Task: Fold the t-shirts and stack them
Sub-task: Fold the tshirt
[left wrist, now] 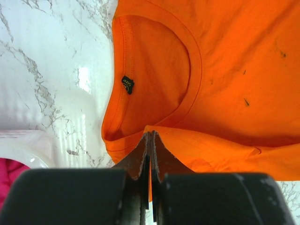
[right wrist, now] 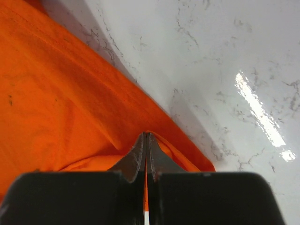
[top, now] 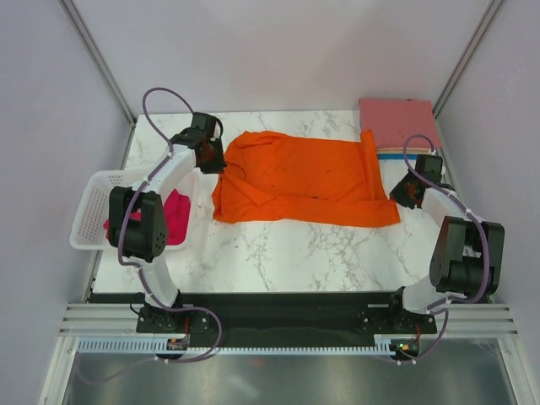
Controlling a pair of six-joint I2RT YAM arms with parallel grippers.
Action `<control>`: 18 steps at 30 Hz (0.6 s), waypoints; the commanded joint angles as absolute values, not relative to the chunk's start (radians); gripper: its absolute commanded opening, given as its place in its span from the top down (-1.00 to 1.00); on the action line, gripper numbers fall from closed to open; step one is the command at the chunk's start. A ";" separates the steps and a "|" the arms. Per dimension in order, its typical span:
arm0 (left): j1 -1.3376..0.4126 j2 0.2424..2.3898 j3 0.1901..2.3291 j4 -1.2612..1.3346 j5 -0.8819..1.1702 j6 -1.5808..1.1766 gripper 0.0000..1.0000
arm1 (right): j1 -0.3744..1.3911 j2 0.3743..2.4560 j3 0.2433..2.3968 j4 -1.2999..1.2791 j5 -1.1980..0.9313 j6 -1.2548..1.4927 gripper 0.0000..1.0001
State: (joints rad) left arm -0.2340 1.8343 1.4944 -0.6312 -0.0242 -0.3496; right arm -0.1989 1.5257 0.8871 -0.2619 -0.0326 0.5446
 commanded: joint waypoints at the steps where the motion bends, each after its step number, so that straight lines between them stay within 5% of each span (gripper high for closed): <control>1: -0.232 1.858 1.545 -0.626 -0.023 -0.314 0.96 | -0.201 1.561 0.925 -0.213 -0.092 0.535 1.00; 18: -0.225 1.940 1.647 -0.630 -0.084 -0.249 0.96 | -0.229 1.605 0.976 -0.249 -0.041 0.532 1.00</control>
